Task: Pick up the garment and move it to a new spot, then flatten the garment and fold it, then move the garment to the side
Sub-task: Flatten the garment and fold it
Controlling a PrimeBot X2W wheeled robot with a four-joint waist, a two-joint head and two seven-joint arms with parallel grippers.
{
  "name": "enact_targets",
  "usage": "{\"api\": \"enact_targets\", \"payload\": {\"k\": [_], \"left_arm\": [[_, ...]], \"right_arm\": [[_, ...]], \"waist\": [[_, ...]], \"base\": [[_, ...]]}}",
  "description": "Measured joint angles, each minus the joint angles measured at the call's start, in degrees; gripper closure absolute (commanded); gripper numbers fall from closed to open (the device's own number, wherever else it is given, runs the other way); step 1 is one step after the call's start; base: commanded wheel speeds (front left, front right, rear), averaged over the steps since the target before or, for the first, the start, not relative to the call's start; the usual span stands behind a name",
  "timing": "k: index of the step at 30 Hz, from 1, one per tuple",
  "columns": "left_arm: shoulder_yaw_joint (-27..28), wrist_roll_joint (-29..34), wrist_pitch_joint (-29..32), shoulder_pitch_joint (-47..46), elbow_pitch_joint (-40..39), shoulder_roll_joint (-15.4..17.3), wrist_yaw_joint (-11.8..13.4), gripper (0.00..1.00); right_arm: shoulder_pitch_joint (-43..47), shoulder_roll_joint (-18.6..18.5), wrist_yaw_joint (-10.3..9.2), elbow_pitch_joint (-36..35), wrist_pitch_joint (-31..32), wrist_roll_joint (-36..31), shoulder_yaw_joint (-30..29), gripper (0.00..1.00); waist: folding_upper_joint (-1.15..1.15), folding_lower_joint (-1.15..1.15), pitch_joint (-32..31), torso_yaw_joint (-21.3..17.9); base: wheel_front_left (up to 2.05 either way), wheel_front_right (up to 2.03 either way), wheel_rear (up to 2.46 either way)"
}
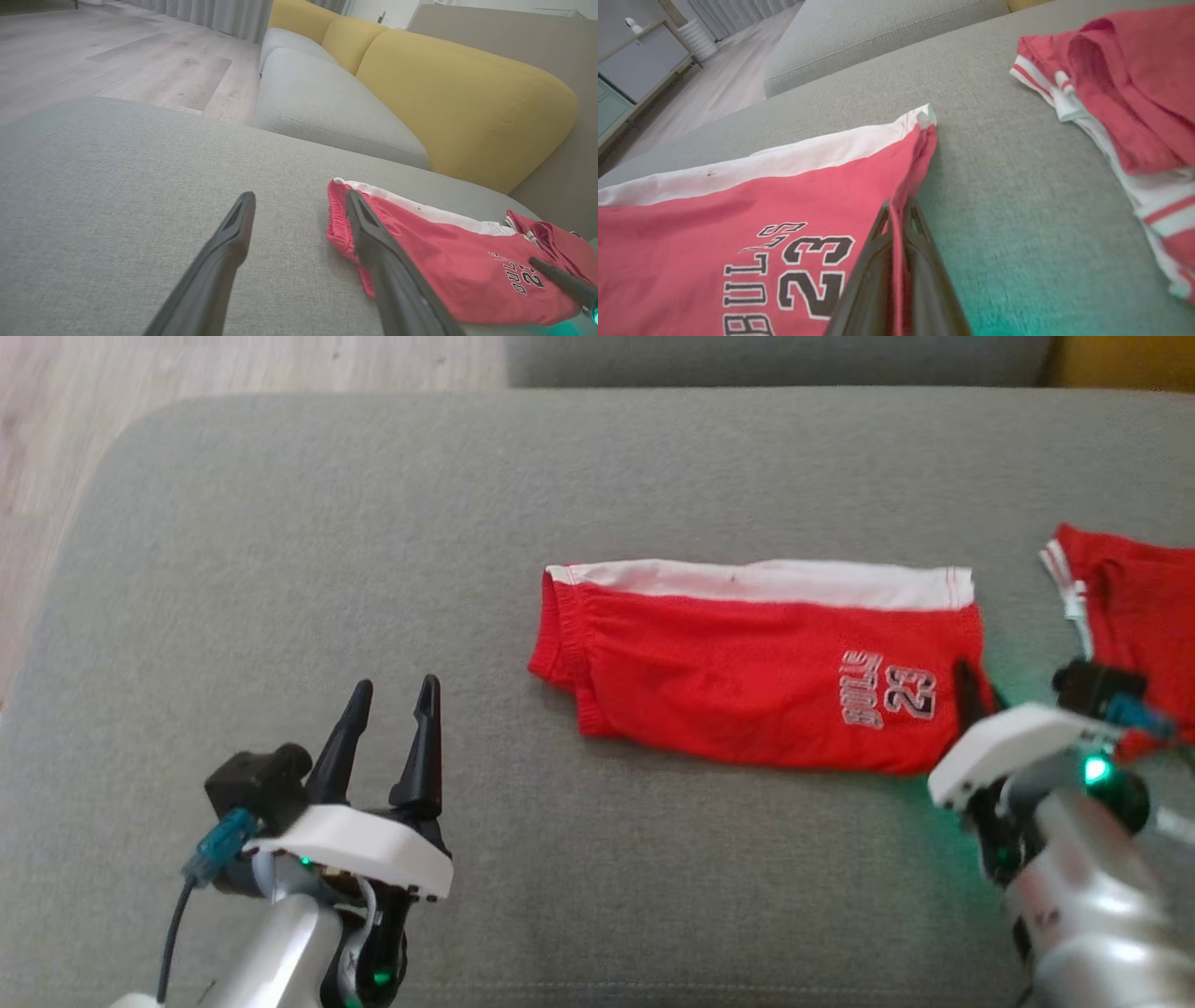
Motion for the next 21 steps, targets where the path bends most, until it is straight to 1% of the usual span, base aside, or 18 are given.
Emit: {"api": "enact_targets", "payload": {"k": [4,9,13,16,17,21], "left_arm": [[0.10,0.29,0.00,0.77,0.01,-0.25,-0.07,0.00],[0.07,0.46,0.00,1.03,0.21,-0.44,-0.09,0.00],[-0.07,0.46,0.00,1.04,0.41,-0.55,-0.15,0.00],[-0.05,0.46,0.00,1.04,0.64,-0.65,-0.15,0.00],[-0.05,0.46,0.00,1.04,0.74,-0.75,-0.19,0.00],[-0.13,0.46,0.00,1.04,1.04,-1.32,-0.69,0.00]], "right_arm": [[3.48,0.89,-0.01,-2.15,-1.03,0.10,-0.52,1.00],[4.21,1.31,0.00,-4.22,-1.25,-0.31,-1.65,1.00],[4.17,1.75,-0.01,-6.66,-1.25,-1.38,-2.29,1.00],[3.93,2.86,-0.01,-9.46,-0.94,-2.27,-1.82,1.00],[3.33,3.87,-0.01,-11.45,-0.16,-2.42,-0.86,1.00],[1.09,5.26,-0.01,-15.23,1.83,-2.66,2.47,1.00]], "waist": [[0.00,0.00,-1.20,-1.41],[0.00,0.00,-1.78,-1.78],[0.00,0.00,-1.88,-1.01],[0.00,0.01,-1.85,-0.15],[0.00,0.01,-1.81,0.47],[0.00,0.01,-1.65,1.97]], "base": [[0.00,0.00,0.00],[0.00,0.00,0.00],[0.00,0.00,0.00],[0.00,0.00,0.00],[0.00,0.00,0.00],[0.00,0.00,0.00]]}}
